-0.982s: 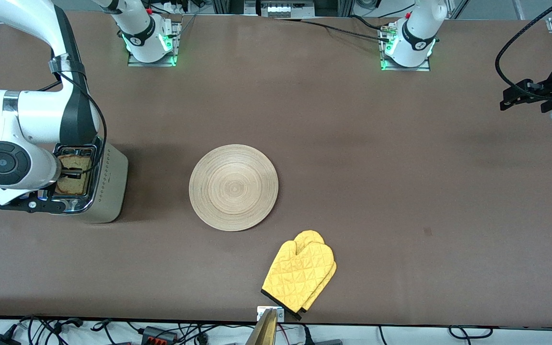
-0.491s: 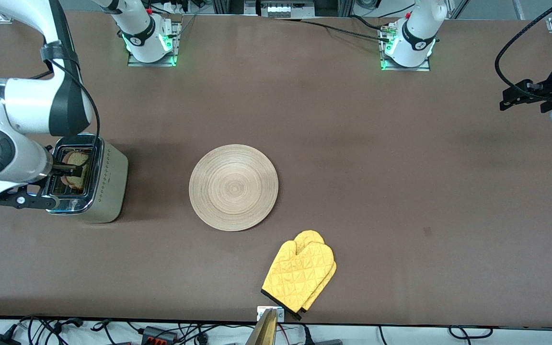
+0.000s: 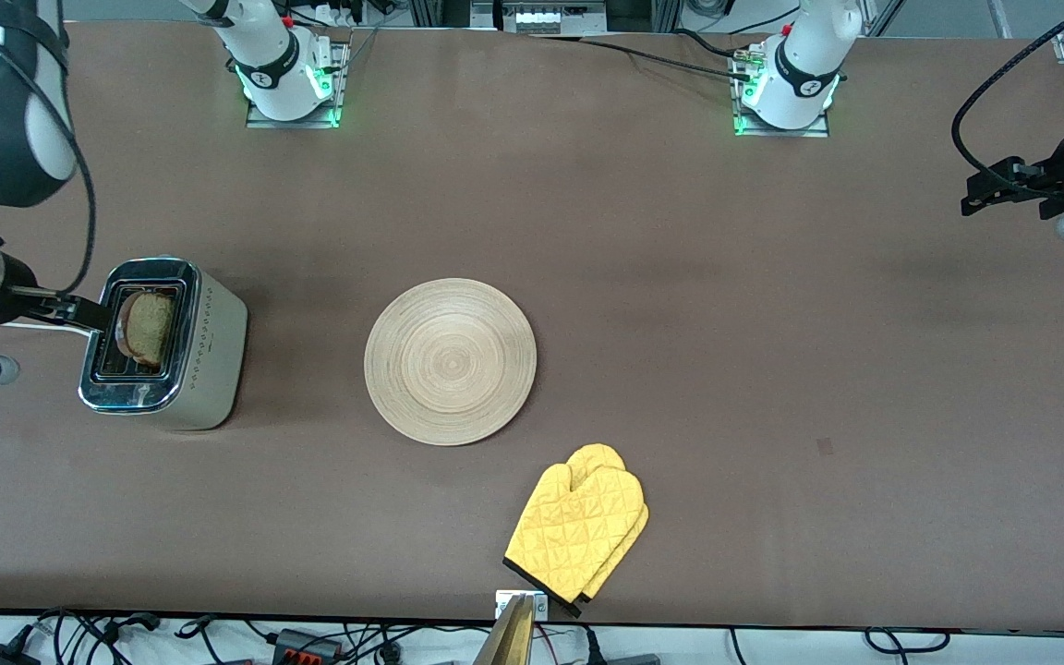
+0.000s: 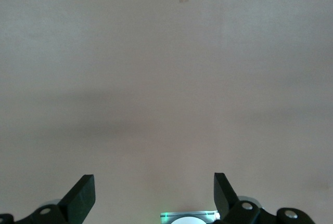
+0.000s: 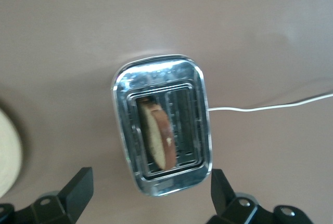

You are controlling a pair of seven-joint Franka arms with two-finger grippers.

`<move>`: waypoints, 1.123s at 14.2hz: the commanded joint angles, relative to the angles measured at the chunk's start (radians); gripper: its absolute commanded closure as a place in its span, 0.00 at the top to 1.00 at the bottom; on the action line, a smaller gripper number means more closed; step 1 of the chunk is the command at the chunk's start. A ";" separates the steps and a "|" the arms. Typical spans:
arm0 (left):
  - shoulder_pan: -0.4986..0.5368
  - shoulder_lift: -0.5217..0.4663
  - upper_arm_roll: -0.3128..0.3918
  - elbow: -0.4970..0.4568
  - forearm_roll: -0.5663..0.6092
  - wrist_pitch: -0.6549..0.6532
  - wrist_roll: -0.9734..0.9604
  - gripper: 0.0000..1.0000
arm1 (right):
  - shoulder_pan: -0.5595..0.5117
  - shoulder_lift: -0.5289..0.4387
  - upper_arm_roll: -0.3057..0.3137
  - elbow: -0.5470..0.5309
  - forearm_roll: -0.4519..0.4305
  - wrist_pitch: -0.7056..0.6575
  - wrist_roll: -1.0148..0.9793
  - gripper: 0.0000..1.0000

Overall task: Move plate and put bread in toaster
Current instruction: 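Open the right gripper and raise it away from the toaster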

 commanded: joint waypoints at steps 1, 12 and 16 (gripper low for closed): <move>0.003 0.008 -0.002 0.022 -0.002 -0.018 -0.005 1.00 | -0.042 -0.015 0.004 0.012 0.134 -0.021 -0.052 1.00; 0.003 0.002 -0.004 0.020 -0.002 -0.006 -0.056 1.00 | -0.151 -0.066 0.099 0.000 0.150 0.045 -0.123 1.00; 0.003 -0.029 -0.009 -0.023 -0.002 0.007 -0.117 1.00 | -0.188 -0.083 0.119 -0.019 0.140 0.044 -0.190 1.00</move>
